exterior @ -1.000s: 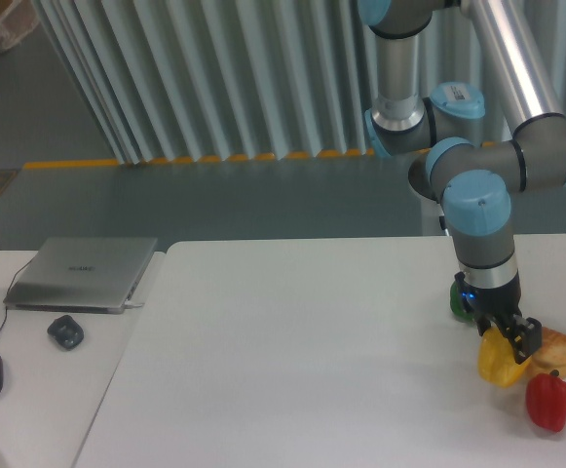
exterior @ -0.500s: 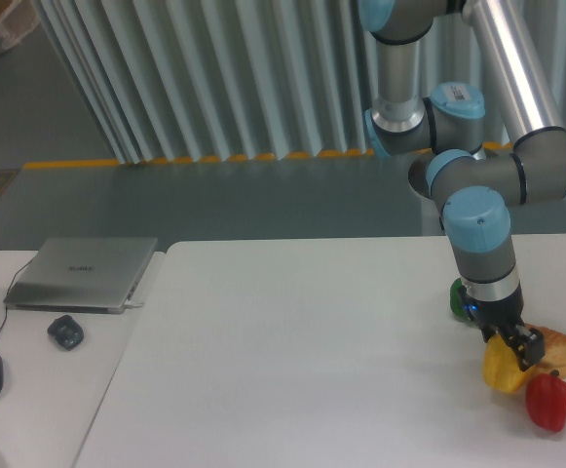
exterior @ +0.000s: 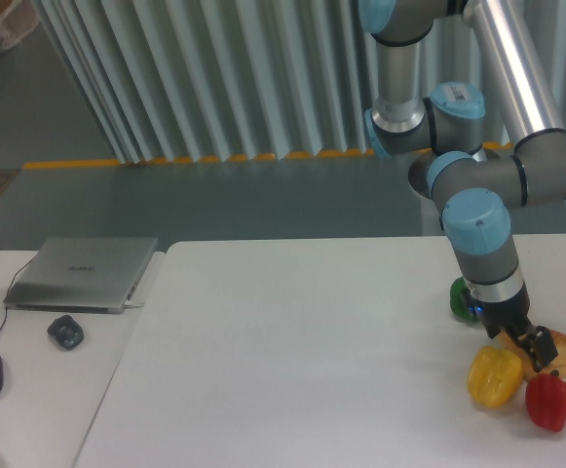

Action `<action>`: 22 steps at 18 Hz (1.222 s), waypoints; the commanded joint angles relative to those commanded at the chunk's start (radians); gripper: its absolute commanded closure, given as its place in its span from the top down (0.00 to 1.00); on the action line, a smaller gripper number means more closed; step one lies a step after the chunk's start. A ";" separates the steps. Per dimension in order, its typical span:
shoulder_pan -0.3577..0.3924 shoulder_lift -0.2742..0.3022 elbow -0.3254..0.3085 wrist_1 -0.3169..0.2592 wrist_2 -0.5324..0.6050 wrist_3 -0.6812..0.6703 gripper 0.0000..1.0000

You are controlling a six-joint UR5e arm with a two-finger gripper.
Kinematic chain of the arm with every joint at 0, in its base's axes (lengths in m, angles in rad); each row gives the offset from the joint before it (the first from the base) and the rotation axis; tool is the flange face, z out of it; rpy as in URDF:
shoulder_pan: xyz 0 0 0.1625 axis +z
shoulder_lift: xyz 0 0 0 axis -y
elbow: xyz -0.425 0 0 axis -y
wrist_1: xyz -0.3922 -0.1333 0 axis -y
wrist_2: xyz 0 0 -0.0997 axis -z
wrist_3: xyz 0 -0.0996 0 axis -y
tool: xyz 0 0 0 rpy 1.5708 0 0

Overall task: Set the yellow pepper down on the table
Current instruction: 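Lift the open gripper up away from the yellow pepper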

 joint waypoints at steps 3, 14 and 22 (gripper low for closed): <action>0.015 0.035 0.047 -0.094 -0.115 0.034 1.00; 0.023 0.100 0.126 -0.359 -0.160 0.429 1.00; 0.017 0.124 0.095 -0.365 -0.170 0.426 1.00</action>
